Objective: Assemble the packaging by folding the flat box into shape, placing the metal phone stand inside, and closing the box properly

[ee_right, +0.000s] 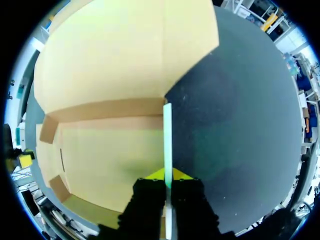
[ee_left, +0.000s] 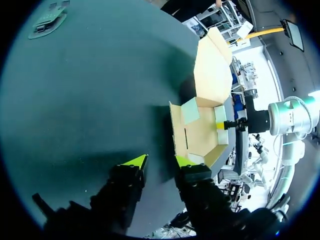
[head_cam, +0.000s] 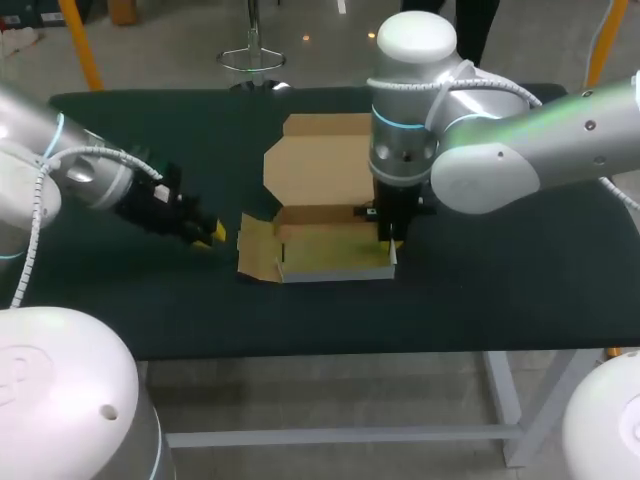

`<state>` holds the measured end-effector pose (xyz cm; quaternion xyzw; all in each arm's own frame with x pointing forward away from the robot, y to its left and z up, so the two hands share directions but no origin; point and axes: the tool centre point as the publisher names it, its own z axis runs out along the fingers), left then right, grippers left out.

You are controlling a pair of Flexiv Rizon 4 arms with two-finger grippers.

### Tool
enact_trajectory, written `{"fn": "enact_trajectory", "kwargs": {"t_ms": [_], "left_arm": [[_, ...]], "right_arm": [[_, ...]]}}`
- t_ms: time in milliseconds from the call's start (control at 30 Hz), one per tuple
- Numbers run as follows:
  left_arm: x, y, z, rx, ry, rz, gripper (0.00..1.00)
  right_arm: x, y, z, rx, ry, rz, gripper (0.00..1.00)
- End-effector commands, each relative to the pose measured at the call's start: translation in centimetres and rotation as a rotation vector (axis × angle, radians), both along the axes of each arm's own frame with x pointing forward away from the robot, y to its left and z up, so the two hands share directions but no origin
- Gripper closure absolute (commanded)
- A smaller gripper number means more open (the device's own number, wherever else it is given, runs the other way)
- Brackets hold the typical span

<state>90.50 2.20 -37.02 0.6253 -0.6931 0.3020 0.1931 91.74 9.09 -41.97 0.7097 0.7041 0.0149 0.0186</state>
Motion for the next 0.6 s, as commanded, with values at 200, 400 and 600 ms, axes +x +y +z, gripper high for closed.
{"fn": "enact_trajectory", "kwargs": {"t_ms": [200,400,600], "left_arm": [[0.6,-0.1,-1.9,-0.060,0.021,-0.031,0.71],[0.9,-0.4,-2.8,-0.101,0.036,-0.034,0.67],[1.1,-1.1,-3.6,-0.139,0.046,-0.047,0.68]], "right_arm": [[0.1,0.1,0.1,-0.004,0.004,0.000,1.00],[0.1,0.1,0.1,-0.004,0.004,0.000,1.00],[0.1,0.1,0.1,-0.004,0.004,0.000,1.00]]}}
